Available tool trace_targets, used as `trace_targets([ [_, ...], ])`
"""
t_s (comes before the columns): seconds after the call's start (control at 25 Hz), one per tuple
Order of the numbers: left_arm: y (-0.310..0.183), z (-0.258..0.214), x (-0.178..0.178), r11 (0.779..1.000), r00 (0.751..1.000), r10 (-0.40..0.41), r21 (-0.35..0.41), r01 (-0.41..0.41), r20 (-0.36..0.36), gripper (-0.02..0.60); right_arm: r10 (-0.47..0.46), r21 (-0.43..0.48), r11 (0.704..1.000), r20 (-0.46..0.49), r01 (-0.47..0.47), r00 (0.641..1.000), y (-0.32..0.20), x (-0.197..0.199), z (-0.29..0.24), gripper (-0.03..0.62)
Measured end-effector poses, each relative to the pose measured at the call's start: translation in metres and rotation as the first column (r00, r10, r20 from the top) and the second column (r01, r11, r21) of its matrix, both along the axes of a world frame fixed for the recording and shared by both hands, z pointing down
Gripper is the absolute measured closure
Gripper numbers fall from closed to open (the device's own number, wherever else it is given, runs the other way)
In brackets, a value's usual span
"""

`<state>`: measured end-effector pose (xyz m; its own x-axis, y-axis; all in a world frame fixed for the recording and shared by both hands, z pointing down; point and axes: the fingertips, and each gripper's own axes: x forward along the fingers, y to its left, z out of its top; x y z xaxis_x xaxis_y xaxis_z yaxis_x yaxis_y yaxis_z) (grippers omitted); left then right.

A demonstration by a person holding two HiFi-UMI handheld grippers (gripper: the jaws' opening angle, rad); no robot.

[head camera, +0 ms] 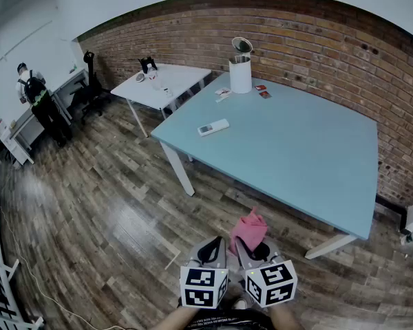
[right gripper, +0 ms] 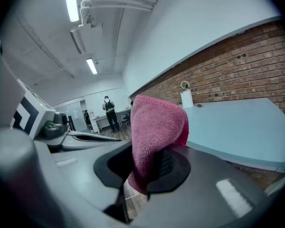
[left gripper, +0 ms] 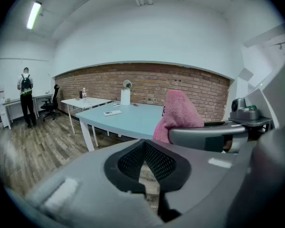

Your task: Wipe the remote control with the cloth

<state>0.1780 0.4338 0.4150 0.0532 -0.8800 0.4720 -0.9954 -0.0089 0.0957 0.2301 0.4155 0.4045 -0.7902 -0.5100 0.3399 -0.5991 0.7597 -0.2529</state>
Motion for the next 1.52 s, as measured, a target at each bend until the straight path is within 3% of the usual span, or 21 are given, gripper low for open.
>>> trace_targets([
  [0.28,-0.027,0.012,-0.002,1.0,1.0,-0.011,-0.01,0.011,-0.011,0.583,-0.014,-0.022,1.0,0.004,0.014,1.0,-0.022,-0.002,0.013,0.523],
  [0.6,-0.083,0.026,-0.034,1.0,0.999,-0.014,-0.02,0.013,-0.044,0.583,0.01,-0.018,1.0,-0.034,-0.01,0.999,-0.074,-0.028,0.027,0.523],
  [1.28,-0.226,0.022,-0.198,1.0,0.997,-0.007,-0.025,0.005,-0.072,0.581,0.021,-0.039,0.999,-0.082,-0.024,0.996,-0.219,-0.184,0.022,0.522],
  [1.52,-0.267,0.031,-0.231,0.999,0.995,0.028,-0.039,-0.032,-0.094,0.581,0.042,-0.033,0.998,-0.125,-0.046,0.991,-0.255,-0.215,0.021,0.522],
])
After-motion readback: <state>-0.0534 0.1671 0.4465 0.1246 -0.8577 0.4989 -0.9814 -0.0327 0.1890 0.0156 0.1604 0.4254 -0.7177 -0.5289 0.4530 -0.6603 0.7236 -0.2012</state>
